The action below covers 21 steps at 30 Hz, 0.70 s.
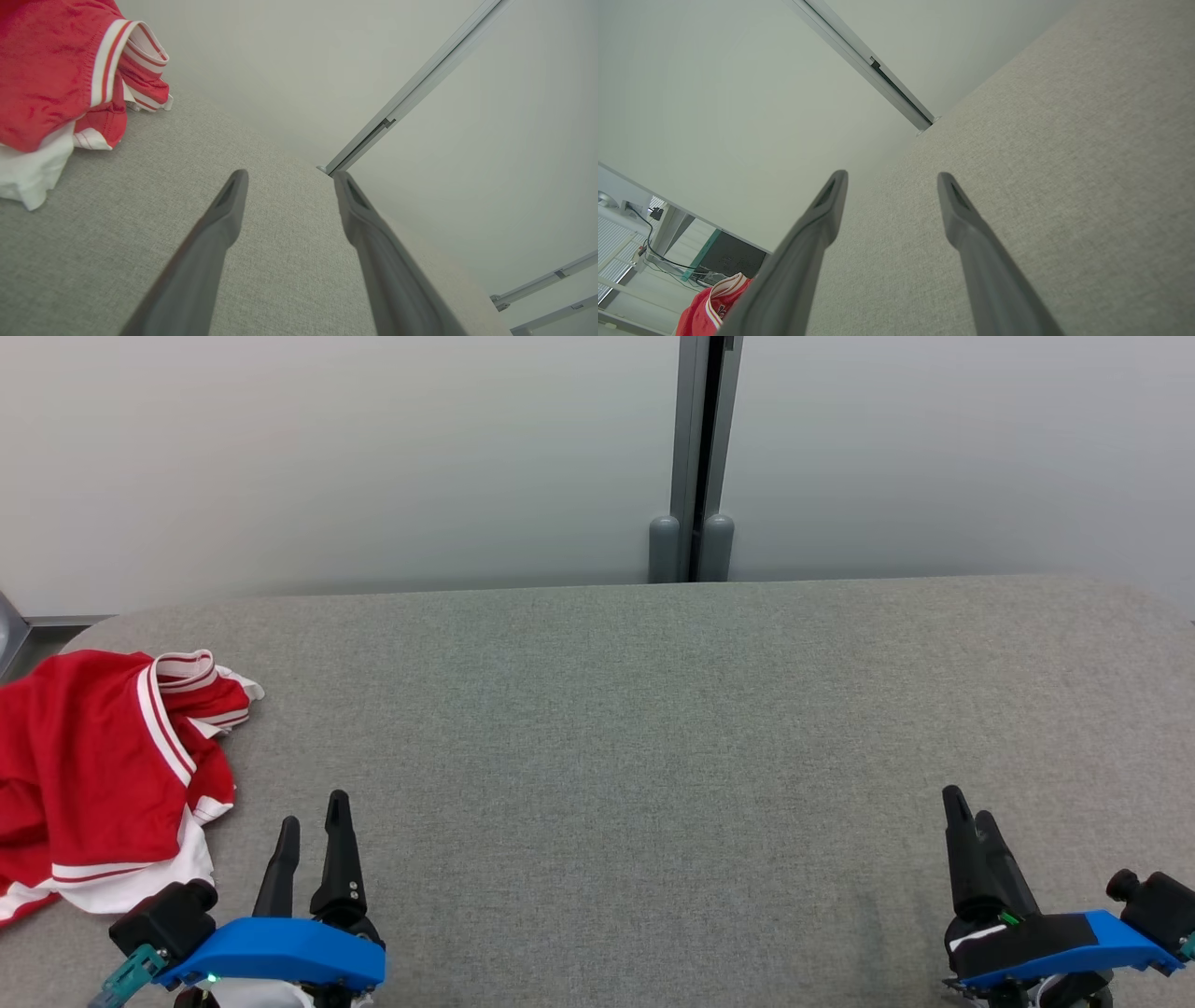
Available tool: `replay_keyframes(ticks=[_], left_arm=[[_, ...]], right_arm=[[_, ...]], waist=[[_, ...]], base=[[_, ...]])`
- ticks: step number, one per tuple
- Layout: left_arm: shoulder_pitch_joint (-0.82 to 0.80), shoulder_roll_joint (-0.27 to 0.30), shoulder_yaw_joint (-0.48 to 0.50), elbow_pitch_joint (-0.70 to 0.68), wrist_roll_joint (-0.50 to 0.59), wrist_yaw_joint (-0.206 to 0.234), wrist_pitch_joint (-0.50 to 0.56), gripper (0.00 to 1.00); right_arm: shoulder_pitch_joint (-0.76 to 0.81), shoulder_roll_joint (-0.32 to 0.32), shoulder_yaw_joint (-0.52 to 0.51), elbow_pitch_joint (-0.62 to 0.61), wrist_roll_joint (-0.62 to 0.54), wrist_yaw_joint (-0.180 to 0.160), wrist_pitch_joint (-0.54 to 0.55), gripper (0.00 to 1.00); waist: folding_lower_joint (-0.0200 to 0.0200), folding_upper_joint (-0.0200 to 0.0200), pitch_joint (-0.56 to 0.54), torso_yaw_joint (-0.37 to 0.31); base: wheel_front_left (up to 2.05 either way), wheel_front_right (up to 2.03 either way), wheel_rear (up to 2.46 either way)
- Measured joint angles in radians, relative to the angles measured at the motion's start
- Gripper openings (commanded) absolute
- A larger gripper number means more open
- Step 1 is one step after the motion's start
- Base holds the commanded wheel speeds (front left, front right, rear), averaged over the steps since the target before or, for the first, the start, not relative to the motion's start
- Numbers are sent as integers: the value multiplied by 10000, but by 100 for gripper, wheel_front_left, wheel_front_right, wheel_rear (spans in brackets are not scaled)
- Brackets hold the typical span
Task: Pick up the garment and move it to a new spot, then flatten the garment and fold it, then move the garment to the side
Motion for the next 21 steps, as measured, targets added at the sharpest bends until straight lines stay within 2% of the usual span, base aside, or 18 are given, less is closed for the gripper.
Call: replay_keyframes(ticks=[21], left_arm=[[52, 171, -435, 38, 2468, 249, -564, 100]], right_arm=[[-2, -13, 25, 198, -2558, 0, -554, 100]], waist=[[-2, 0, -51, 71]], base=[[0, 0, 0]])
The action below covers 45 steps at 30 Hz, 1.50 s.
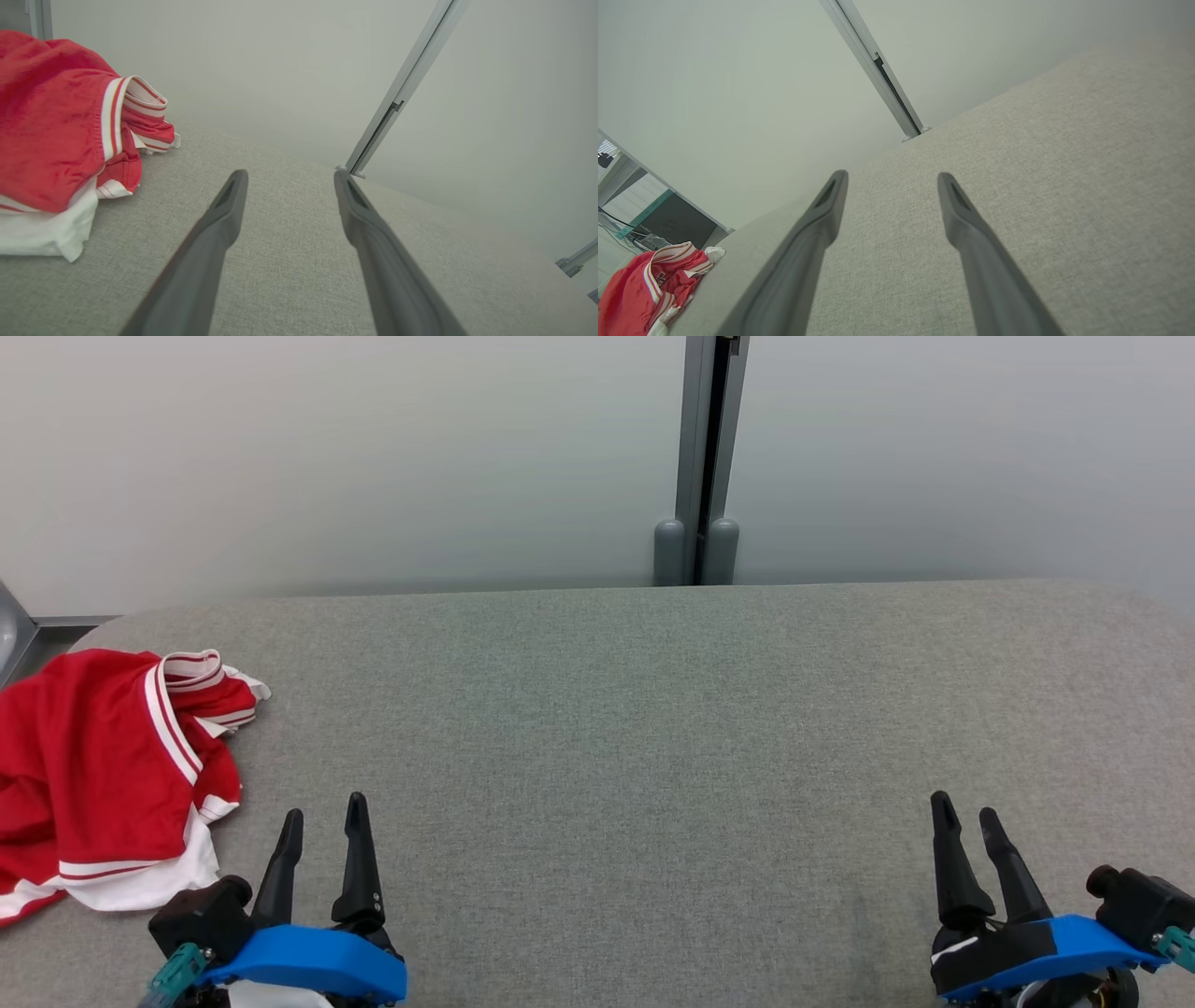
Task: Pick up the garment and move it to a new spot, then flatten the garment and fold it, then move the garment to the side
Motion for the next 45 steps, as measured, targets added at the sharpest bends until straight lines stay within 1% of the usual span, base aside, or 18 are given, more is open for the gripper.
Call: replay_keyframes(ticks=[15, 32, 45], left_arm=[[42, 71, -274, 182, 1419, 119, -337, 100], [45, 165, -393, 418, 2713, 322, -734, 100], [49, 169, -466, 773, 3267, 449, -951, 100]], right_arm=[[0, -12, 69, 100, -1628, 2, -138, 100], [3, -27, 86, -31, -3064, 4, -326, 100], [9, -36, -23, 27, -3870, 6, -504, 100]], waist=[[0, 0, -37, 6], [0, 0, -50, 12], [0, 0, -77, 21]], base=[[0, 0, 0], [0, 0, 0], [0, 0, 0]])
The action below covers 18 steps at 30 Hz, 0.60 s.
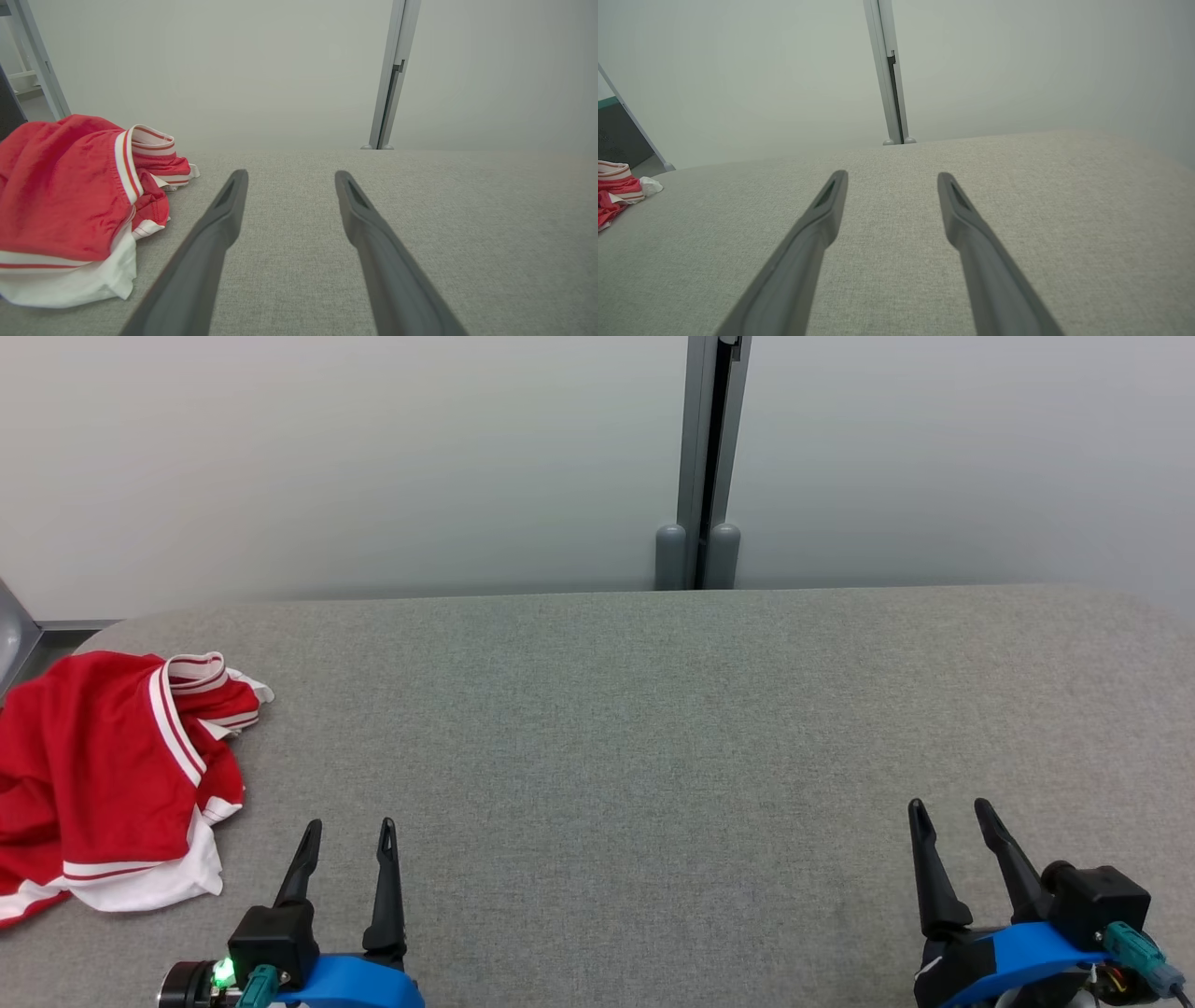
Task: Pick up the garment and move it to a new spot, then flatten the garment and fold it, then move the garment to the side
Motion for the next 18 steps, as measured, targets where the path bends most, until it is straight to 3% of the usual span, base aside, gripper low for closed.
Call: replay_keyframes(ticks=[18], left_arm=[[0, -36, -65, 161, -71, 79, -71, 100]], right_arm=[[37, -8, -31, 84, -345, 10, -86, 100]], waist=[[0, 0, -112, 34]], base=[[0, 0, 0]])
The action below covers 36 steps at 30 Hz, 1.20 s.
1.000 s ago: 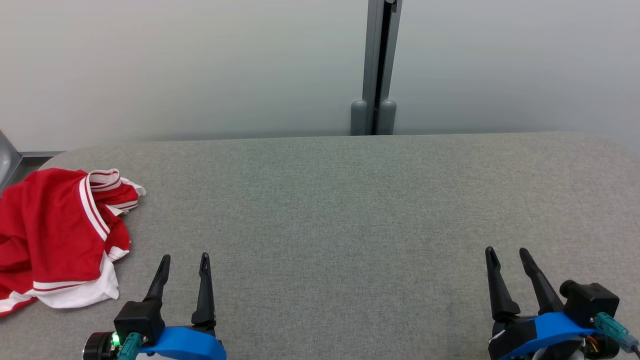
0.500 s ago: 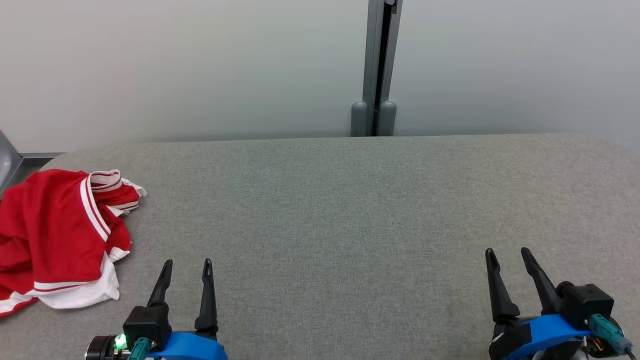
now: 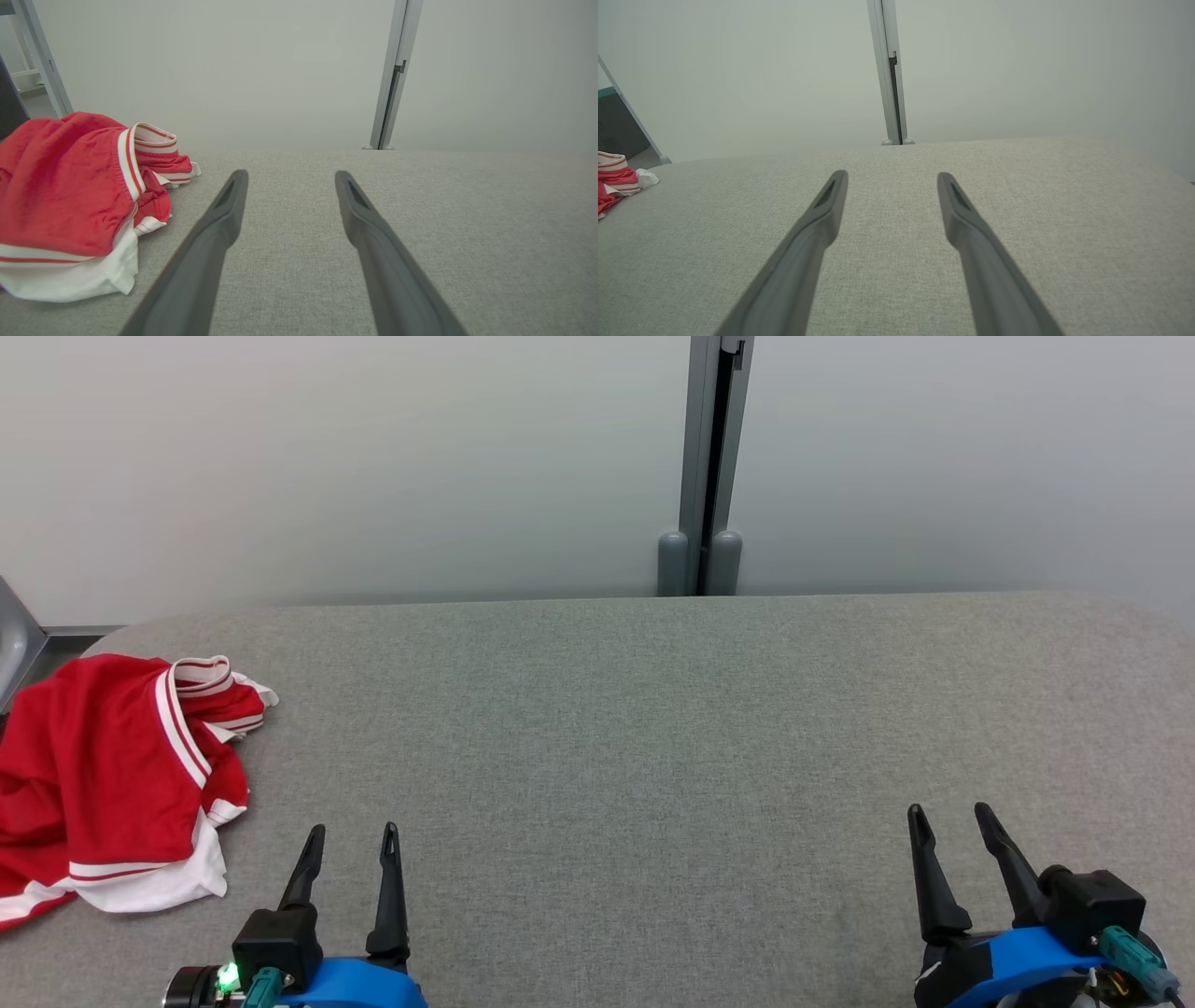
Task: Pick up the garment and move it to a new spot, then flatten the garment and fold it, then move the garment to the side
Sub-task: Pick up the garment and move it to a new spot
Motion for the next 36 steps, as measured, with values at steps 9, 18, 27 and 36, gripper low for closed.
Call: replay_keyframes(ticks=[9, 18, 27, 36], left_arm=[[-39, 13, -123, 13, -21, 13, 2, 100], [-11, 261, -12, -190, -88, 217, 2, 100], [36, 414, 2, -424, -121, 276, 46, 100], [276, 320, 249, -844, -362, 545, -2, 100]], right_arm=[[163, -8, -79, -63, -86, 0, 15, 100], [192, -12, 113, -104, 104, 0, 42, 100], [198, -4, 44, -48, 100, 2, -52, 100], [-199, -10, 213, -165, -234, 0, 167, 100]], waist=[[0, 0, -152, 628], [1, 0, -341, 2632], [1, 0, -220, 4222], [1, 0, 572, 5106]], base=[[0, 0, 0], [0, 0, 0], [0, 0, 0], [0, 0, 0]])
